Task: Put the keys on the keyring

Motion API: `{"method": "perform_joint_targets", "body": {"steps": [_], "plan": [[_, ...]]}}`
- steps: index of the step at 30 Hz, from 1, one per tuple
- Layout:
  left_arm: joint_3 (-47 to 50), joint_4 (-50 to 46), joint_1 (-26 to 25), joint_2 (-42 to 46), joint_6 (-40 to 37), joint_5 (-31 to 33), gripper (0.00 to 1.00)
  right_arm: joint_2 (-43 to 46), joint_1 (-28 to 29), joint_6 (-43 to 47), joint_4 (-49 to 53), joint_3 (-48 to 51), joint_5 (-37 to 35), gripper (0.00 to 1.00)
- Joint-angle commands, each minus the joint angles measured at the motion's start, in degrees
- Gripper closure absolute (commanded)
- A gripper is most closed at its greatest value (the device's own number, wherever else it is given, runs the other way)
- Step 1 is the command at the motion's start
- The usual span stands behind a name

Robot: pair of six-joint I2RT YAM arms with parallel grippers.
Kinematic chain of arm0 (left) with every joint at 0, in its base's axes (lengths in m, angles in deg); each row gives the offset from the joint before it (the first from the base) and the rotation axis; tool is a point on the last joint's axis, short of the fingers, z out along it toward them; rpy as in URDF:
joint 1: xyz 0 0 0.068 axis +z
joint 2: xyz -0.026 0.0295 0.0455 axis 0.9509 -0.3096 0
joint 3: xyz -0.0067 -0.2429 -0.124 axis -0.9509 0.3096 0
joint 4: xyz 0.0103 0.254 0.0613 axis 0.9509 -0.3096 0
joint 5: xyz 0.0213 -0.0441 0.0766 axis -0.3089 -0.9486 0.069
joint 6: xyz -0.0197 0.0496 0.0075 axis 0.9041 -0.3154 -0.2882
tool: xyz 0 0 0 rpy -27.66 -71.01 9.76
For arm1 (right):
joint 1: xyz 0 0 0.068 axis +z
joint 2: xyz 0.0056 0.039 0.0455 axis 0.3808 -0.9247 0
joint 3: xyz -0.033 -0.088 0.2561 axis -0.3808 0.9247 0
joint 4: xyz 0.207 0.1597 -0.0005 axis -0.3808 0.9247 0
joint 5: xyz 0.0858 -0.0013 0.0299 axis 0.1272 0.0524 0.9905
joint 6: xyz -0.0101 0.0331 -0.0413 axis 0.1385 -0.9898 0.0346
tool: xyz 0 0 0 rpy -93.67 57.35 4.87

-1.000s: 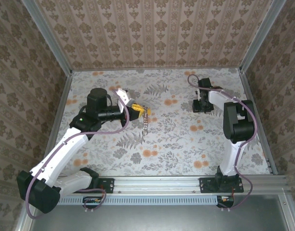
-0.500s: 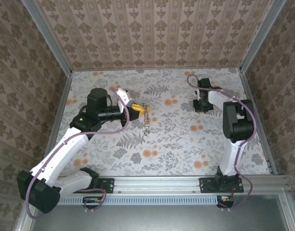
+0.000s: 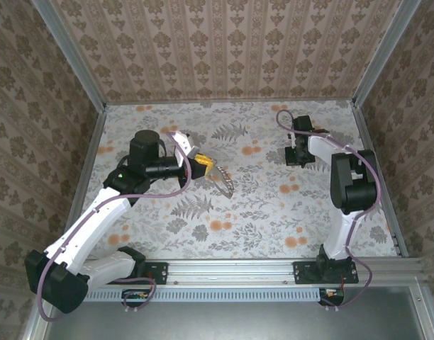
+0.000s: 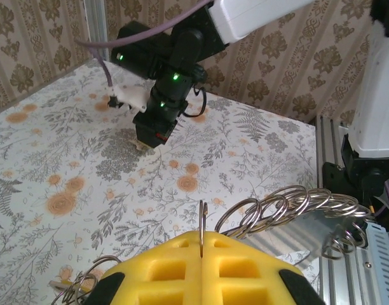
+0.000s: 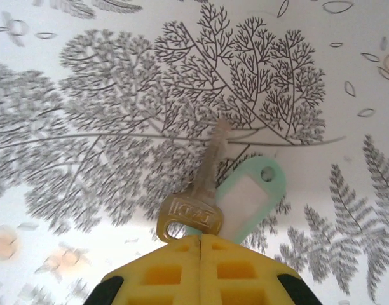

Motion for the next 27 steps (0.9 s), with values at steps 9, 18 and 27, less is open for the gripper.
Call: {"method": "perform_joint_targets", "body": {"steps": [9, 18, 27], "plan": [[-9.8, -11.3, -1.2, -4.6, -9.5, 2.9, 1.00, 38.2, 10.4, 2.9, -12.4, 15.4, 26.8, 1.00], [-12.9, -15.4, -2.0, -5.2, -14.8, 7.7, 1.00, 45.8, 18.8, -6.6, -17.3, 12.1, 50.9, 1.00], [-13.7, -16.0, -5.0, -5.8, -18.2, 15.1, 1.00, 39.1, 23.6, -0.4, -3.6, 1.6, 55.2, 1.00]]}}
